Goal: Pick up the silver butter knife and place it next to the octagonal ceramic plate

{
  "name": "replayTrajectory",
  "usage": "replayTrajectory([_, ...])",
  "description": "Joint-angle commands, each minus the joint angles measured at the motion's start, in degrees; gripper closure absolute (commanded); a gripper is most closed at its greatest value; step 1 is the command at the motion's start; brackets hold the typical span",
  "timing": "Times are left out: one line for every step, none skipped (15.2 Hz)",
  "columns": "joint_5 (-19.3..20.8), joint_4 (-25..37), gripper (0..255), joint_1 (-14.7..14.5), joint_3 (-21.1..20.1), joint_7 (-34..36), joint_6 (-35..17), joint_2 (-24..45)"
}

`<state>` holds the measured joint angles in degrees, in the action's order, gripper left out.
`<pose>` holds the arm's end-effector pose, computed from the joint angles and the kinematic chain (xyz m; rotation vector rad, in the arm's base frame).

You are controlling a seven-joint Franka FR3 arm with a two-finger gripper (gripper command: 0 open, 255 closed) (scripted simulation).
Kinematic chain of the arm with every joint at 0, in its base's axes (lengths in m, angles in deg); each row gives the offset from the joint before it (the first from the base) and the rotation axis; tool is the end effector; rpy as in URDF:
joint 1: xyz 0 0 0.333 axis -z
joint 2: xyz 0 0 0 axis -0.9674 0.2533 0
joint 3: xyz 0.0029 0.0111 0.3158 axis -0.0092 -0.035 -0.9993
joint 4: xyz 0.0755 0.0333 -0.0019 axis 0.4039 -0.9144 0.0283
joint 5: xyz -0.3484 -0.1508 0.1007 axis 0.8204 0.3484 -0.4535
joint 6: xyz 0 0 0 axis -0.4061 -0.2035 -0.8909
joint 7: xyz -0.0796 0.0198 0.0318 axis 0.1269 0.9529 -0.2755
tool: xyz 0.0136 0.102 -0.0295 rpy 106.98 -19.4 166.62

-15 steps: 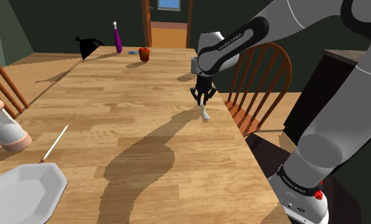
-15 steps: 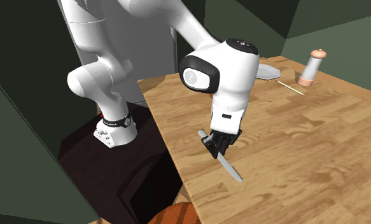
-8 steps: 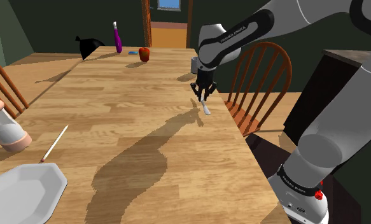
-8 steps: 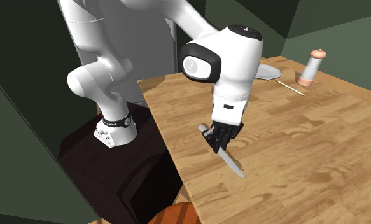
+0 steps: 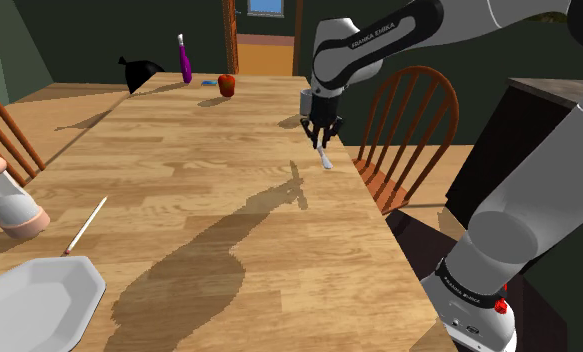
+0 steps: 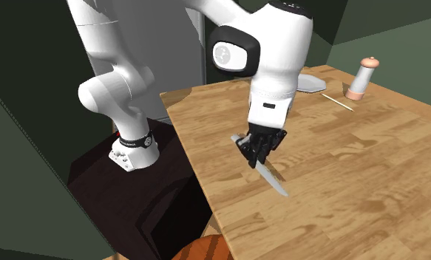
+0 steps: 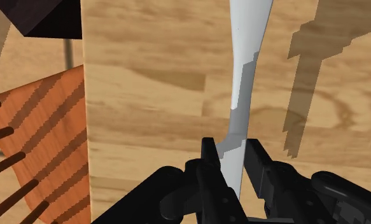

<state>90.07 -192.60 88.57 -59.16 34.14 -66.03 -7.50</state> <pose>0.5035 -0.0489 0.4073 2.9533 -1.0110 -0.0208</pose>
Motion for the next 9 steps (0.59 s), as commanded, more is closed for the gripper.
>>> replayTrajectory([-0.12,0.99,255,0.0,0.04,-0.12,1.77,-0.76])
replayTrajectory([-0.16,1.36,255,0.0,0.05,-0.16,2.39,-1.01])
replayTrajectory([-0.33,1.12,255,-0.67,-0.74,1.21,2.39,-1.24])
replayTrajectory([-0.5,0.95,255,-1.34,-1.54,2.58,2.41,-1.42])
replayTrajectory([-0.66,0.85,255,-2.0,-2.34,3.96,2.43,-1.54])
replayTrajectory([-0.82,0.81,255,-2.66,-3.16,5.35,2.46,-1.6])
replayTrajectory([-0.97,0.83,255,-3.32,-3.98,6.75,2.49,-1.61])
replayTrajectory([-1.1,0.92,255,-3.98,-4.8,8.15,2.53,-1.56])
replayTrajectory([-1.22,1.08,255,-4.64,-5.62,9.57,2.57,-1.45])
